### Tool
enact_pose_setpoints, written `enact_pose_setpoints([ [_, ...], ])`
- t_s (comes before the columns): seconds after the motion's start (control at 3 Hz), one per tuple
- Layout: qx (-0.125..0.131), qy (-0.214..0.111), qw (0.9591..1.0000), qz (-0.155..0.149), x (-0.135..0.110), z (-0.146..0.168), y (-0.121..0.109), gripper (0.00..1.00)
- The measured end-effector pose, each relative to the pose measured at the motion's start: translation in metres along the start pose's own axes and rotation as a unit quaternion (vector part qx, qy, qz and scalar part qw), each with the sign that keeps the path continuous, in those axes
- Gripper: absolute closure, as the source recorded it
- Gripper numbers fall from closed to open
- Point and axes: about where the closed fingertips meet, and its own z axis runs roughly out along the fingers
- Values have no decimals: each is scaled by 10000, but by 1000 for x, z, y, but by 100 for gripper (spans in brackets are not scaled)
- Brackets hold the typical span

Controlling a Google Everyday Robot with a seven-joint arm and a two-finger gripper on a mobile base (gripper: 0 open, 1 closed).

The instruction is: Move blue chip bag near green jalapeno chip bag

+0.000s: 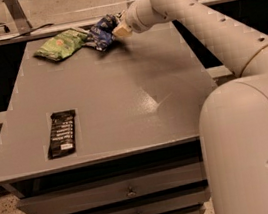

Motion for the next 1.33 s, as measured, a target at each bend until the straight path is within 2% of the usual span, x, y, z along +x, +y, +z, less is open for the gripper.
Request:
enact_pose_setpoints([
  [0.33, -86, -63, 9999, 61, -1, -2, 4, 13],
  [0.67, -217, -234, 9992, 227, -3, -14, 10, 0],
  [1.0, -408, -604, 9956, 590, -4, -40, 17, 0],
  [1.33, -655, -879, 9904, 839, 5, -87, 24, 0],
])
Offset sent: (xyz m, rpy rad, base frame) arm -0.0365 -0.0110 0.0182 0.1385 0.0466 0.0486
